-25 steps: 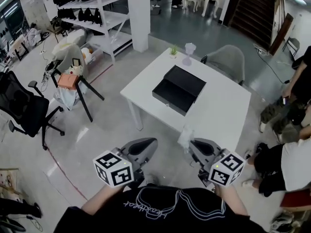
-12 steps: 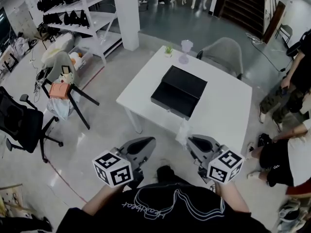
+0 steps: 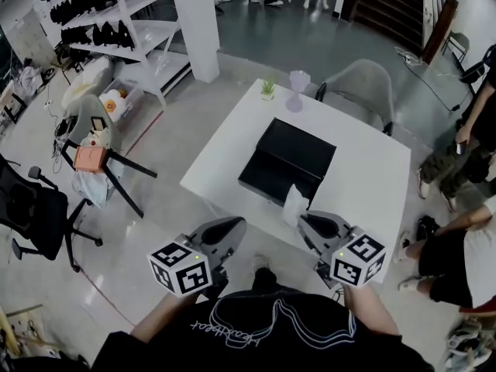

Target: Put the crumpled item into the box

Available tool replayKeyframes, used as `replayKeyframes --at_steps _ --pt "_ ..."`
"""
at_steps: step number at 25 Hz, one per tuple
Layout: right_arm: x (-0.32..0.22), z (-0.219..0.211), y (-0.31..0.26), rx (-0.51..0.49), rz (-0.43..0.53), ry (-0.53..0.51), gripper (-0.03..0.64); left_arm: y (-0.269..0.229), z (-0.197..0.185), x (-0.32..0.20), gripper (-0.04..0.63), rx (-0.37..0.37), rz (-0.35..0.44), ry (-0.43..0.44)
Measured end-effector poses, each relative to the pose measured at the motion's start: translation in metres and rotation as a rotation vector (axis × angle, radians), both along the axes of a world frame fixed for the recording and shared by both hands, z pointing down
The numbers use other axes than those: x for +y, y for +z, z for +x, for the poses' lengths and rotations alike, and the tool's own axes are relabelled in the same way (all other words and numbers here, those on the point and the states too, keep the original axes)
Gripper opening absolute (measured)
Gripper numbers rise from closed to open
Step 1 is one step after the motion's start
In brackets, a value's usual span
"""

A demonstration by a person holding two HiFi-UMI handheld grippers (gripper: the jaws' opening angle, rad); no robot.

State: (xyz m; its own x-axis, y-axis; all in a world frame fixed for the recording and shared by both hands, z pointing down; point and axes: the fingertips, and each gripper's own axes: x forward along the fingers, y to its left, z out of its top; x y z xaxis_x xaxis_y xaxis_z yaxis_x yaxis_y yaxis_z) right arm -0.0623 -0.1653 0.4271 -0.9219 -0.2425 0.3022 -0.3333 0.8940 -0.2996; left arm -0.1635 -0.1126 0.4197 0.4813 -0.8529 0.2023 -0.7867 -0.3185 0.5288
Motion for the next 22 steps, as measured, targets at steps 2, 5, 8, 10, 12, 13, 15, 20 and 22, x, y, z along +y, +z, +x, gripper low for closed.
replayKeyframes --at_steps 2,5,8,10,12,13,15,20,22 --pt "-0.018 -0.007 0.005 0.007 -0.011 -0.005 0.012 0.001 -0.006 -0.021 0.008 -0.004 -0.002 -0.001" --pt "-0.044 -0.016 0.014 0.028 -0.021 -0.013 0.012 0.003 -0.013 -0.049 0.008 -0.007 -0.009 -0.002" --pt "-0.064 -0.02 0.027 0.06 -0.043 -0.021 0.012 0.006 -0.016 -0.071 0.008 -0.001 -0.014 -0.002" --pt "-0.076 -0.022 0.037 0.087 -0.055 -0.028 0.012 0.009 -0.017 -0.084 0.008 -0.002 -0.022 -0.005" --pt "-0.088 -0.026 0.046 0.11 -0.059 -0.035 0.012 0.012 -0.022 -0.096 0.008 -0.009 -0.032 -0.011" --pt "-0.095 -0.029 0.051 0.125 -0.059 -0.038 0.012 0.014 -0.024 -0.102 0.008 -0.013 -0.037 -0.014" --pt "-0.105 -0.032 0.064 0.171 -0.06 -0.049 0.012 0.018 -0.028 -0.112 0.008 -0.015 -0.044 -0.02" --pt "-0.116 -0.033 0.1 0.307 -0.051 -0.06 0.012 0.029 -0.032 -0.126 0.008 -0.005 -0.058 -0.006" --pt "-0.117 -0.036 0.112 0.355 -0.048 -0.053 0.012 0.033 -0.036 -0.129 0.008 0.002 -0.07 0.008"
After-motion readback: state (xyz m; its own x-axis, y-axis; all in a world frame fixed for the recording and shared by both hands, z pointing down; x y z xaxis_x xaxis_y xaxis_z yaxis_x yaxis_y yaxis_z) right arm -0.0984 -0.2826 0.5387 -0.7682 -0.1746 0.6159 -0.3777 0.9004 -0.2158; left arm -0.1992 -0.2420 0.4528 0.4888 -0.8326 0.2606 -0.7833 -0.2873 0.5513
